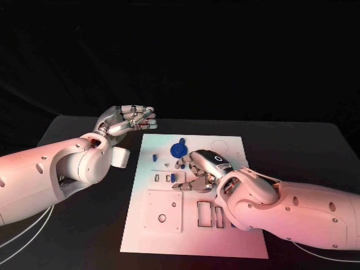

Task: Assemble the parts on the task board

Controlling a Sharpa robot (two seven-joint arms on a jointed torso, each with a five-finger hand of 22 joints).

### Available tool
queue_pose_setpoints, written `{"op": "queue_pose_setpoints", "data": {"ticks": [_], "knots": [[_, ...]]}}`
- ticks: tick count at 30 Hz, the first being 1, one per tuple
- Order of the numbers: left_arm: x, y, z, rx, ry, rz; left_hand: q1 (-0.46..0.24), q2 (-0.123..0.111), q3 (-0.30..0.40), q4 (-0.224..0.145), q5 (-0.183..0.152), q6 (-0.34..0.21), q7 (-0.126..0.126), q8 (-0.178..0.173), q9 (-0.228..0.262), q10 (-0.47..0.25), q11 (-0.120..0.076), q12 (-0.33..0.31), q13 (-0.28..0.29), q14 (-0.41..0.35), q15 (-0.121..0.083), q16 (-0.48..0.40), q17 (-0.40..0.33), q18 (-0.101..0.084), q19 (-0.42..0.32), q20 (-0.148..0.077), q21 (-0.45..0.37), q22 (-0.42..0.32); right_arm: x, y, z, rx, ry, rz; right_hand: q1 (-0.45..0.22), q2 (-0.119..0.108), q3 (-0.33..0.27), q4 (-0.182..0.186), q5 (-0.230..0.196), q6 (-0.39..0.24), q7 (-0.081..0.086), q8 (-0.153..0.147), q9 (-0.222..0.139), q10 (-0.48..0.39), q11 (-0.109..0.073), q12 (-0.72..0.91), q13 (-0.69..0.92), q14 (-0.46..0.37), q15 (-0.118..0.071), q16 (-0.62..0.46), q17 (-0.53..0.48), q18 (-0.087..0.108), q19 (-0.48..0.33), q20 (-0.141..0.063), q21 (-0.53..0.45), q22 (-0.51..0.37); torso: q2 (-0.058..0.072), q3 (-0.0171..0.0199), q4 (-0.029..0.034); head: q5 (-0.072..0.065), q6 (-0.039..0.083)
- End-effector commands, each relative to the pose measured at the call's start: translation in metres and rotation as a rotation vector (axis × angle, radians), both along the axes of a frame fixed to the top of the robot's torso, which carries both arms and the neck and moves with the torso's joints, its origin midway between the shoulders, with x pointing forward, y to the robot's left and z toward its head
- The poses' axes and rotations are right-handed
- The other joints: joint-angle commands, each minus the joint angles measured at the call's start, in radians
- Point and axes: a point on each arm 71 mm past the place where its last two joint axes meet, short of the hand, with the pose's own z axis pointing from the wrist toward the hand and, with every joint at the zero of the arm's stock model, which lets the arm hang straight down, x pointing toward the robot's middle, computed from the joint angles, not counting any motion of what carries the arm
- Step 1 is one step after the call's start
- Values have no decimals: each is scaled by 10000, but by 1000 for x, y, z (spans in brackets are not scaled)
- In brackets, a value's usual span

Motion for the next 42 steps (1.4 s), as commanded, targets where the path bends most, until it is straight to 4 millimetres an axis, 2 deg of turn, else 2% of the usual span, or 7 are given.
{"op": "queue_pose_setpoints", "data": {"ticks": [1, 8, 11, 13, 18, 27, 42], "knots": [[0, -2, -3, 706, 157, -338, -216, -198, -167, 115, -49, 53, 51, -17, 6, 116, -31, -8, 23, 479, -78, 225, 191, 143, 411, -104, 117, 47, 6, -15, 21, 1252, -75, -268, 248, 309, 146, -43, 10, 275, -107, 140, 71, 707, -9, -32, 2182, 939, -6, -48, 2165, 10, -153, 38, -302, -173, -52, 20, -18, 23, 2], [1, -1, -12, 3000, 942, -1392, -1703, 99, -925, 403, 43, 443, -625, 1411, 816, 1937, -823, 1881, 1110, 2500, -986, 3572, 2207, 136, 2398, -1057, 1630, 723, 26, -62, 55, 2361, 1719, -1558, 34, 373, 12, -19, -10, 434, -172, 314, 144, 676, -64, -77, 2144, 926, -54, -67, 2106, 47, -237, -4, -484, -288, -170, 91, -28, 91, -77], [0, -4, -15, 4268, 1490, -2116, -2252, 198, -1227, 426, 68, -202, -1016, 3012, 1891, 1562, -1162, 4803, 3295, 2290, -1330, 6905, 4170, 99, 2915, -1518, 3152, 1616, 30, -80, 67, 2560, 1958, -1911, 8, 400, -21, -20, -7, 473, -191, 369, 167, 675, -80, -79, 2142, 918, -68, -76, 2074, 51, -245, -16, -505, -298, -205, 127, -48, 132, -105], [0, -9, -18, 5330, 2008, -2700, -2531, 332, -1226, 469, 91, -646, -1132, 4217, 2622, 671, -1311, 7181, 5057, 3404, -1481, 9766, 7170, 103, 2846, -1716, 4502, 2480, 32, -93, 72, 2640, 2077, -2185, -18, 424, -52, -18, -6, 502, -209, 418, 189, 664, -96, -96, 2128, 912, -81, -85, 2046, 56, -257, -27, -534, -313, -233, 145, -54, 154, -143], [-1, -21, -21, 7957, 2770, -3843, -3207, 572, -1400, 470, 57, -869, -1340, 5409, 3270, 1600, -1567, 10898, 8687, 4954, -1719, 12066, 10848, 9, 2978, -1951, 6956, 4506, 39, -114, 74, 2594, 2371, -2753, -176, 460, -209, -18, -11, 453, -225, 502, 231, 510, -117, -337, 1928, 826, -107, -194, 1690, 150, -492, -55, -985, -636, -275, 178, -51, 225, -239], [2, -46, -20, 10999, 3015, -4840, -3825, 830, -1663, 484, -10, -532, -1632, 6128, 3698, 2459, -1817, 12181, 10188, 5244, -1938, 12375, 11505, -192, 3288, -2098, 8382, 6282, 46, -133, 75, 2566, 2355, -3291, -240, 567, -525, -23, -9, 366, -248, 666, 311, 282, -140, -706, 1622, 725, -134, -346, 1292, 250, -751, -79, -1533, -1006, -298, 191, -3, 235, -298], [12, -77, -18, 12874, 2631, -5308, -4196, 922, -1817, 488, -45, -684, -1687, 6377, 4008, 2359, -1871, 12148, 10061, 5227, -1995, 12345, 11411, -219, 3221, -2159, 8617, 6531, 49, -139, 74, 2346, 2325, -3547, -206, 593, -578, -23, -9, 332, -250, 701, 328, 254, -145, -757, 1579, 714, -140, -370, 1242, 260, -774, -85, -1606, -1050, -308, 200, 17, 308, -350]]}}
